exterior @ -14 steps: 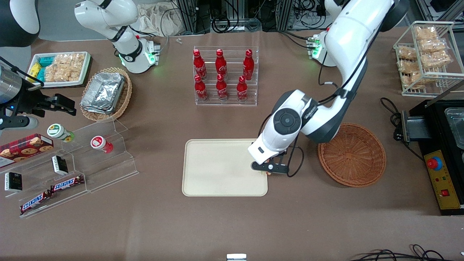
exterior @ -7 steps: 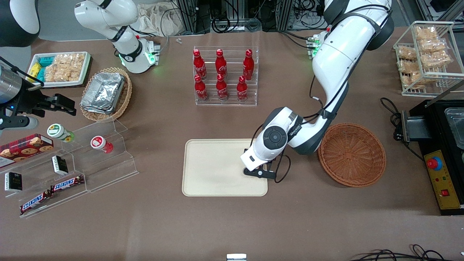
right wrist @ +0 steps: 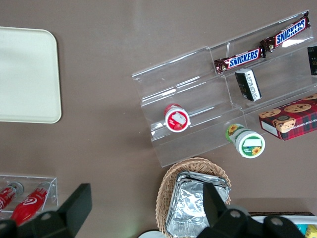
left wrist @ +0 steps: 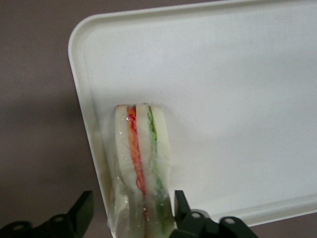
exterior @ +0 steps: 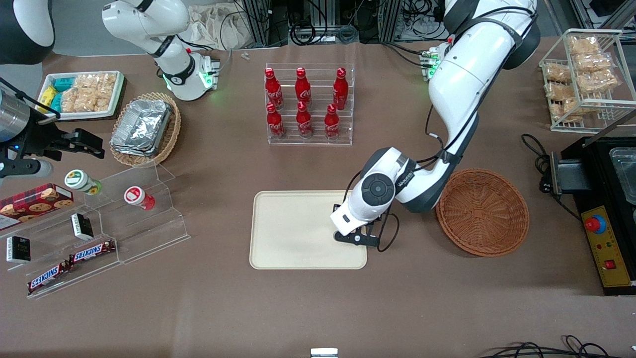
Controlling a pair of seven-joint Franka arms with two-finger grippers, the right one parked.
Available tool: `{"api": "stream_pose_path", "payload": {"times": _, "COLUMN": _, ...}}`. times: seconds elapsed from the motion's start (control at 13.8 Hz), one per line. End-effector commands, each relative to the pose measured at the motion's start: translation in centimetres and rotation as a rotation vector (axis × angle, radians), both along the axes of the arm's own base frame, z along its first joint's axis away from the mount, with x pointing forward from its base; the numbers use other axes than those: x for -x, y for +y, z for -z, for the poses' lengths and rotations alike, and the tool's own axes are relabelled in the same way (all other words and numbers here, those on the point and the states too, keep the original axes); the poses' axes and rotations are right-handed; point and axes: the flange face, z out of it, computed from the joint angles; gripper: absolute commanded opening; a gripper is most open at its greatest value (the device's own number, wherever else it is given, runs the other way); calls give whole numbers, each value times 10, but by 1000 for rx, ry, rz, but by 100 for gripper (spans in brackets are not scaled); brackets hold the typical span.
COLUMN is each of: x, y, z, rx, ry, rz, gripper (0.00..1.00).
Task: Place sandwich from basket to tray
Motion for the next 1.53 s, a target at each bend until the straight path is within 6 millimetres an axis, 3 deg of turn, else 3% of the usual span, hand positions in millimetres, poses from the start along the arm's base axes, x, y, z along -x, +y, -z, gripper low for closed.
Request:
{"api": "stream_pose_path", "payload": {"times": 0.0, "x": -5, "y": 6, "z": -33, "rx": -37, "ry": 17, "rz": -10, "gripper": 99}}
{"api": "stream_pose_path", "payload": {"times": 0.15, "x": -14, "y": 14, "z": -90, "rx": -59, "ry": 11, "rz": -22, "gripper": 99}}
{"api": "stream_pose_path", "payload": {"times": 0.22, "x": -18, "y": 27, "z": -120, "rx": -78, "ry": 10, "rz": -35, "gripper": 99}}
{"api": "stream_pose_path", "payload": {"times": 0.44, "x": -27, "y": 99, "z": -210, "rx": -116, "ry": -12, "rz": -105, "gripper": 99}}
{"api": "stream_pose_path", "payload": {"times": 0.73, "x": -29, "y": 201, "z": -292, "rx": -147, "ry": -38, "rz": -89, "gripper": 99}}
{"api": "stream_pose_path", "payload": {"times": 0.95, "x": -22, "y": 266, "z": -328, "rx": -169, "ry": -22, "rz": -91, "gripper": 99}}
{"api": "stream_pose_path", "payload": {"times": 1.16, "x": -7, "y": 316, "z": -357, "rx": -186, "ry": 9, "rz": -119, "gripper": 100}}
{"api": "stream_pose_path", "payload": {"times": 1.31, "x": -7, "y": 339, "z": -364, "rx": -175, "ry": 5, "rz": -156, "gripper": 100}}
{"api": "stream_pose_path", "payload": {"times": 1.45, "x": -2, "y": 346, "z": -368, "rx": -177, "ry": 1, "rz": -169, "gripper": 100}}
